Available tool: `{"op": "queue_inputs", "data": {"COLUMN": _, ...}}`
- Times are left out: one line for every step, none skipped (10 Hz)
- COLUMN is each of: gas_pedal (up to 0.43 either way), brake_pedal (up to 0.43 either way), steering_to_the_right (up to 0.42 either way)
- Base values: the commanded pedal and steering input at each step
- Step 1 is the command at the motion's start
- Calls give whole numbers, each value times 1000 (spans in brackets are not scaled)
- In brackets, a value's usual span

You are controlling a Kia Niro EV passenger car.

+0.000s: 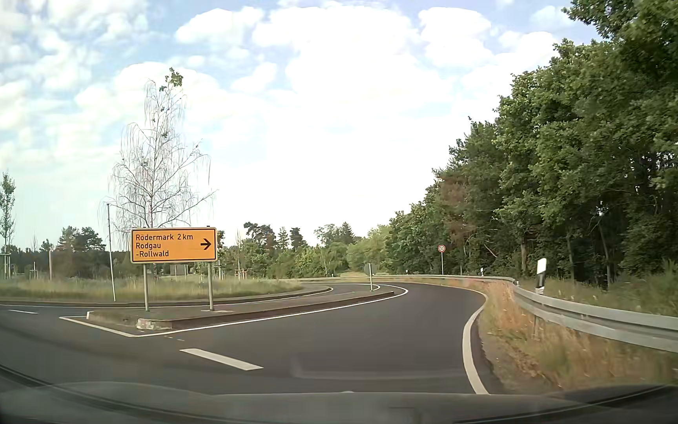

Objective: Follow the waypoints while adhering to traffic rules and regulations

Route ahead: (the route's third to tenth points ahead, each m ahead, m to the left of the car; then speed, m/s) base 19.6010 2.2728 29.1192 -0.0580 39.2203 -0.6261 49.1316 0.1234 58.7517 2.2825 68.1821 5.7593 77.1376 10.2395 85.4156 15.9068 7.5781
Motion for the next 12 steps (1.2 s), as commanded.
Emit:
{"op": "queue_inputs", "data": {"gas_pedal": 157, "brake_pedal": 30, "steering_to_the_right": 1}}
{"op": "queue_inputs", "data": {"gas_pedal": 157, "brake_pedal": 30, "steering_to_the_right": 26}}
{"op": "queue_inputs", "data": {"gas_pedal": 157, "brake_pedal": 30, "steering_to_the_right": 51}}
{"op": "queue_inputs", "data": {"gas_pedal": 157, "brake_pedal": 24, "steering_to_the_right": 66}}
{"op": "queue_inputs", "data": {"gas_pedal": 157, "brake_pedal": 24, "steering_to_the_right": 82}}
{"op": "queue_inputs", "data": {"gas_pedal": 169, "brake_pedal": 30, "steering_to_the_right": 91}}
{"op": "queue_inputs", "data": {"gas_pedal": 169, "brake_pedal": 24, "steering_to_the_right": 96}}
{"op": "queue_inputs", "data": {"gas_pedal": 169, "brake_pedal": 30, "steering_to_the_right": 97}}
{"op": "queue_inputs", "data": {"gas_pedal": 169, "brake_pedal": 24, "steering_to_the_right": 97}}
{"op": "queue_inputs", "data": {"gas_pedal": 169, "brake_pedal": 30, "steering_to_the_right": 97}}
{"op": "queue_inputs", "data": {"gas_pedal": 169, "brake_pedal": 30, "steering_to_the_right": 97}}
{"op": "queue_inputs", "data": {"gas_pedal": 169, "brake_pedal": 30, "steering_to_the_right": 96}}
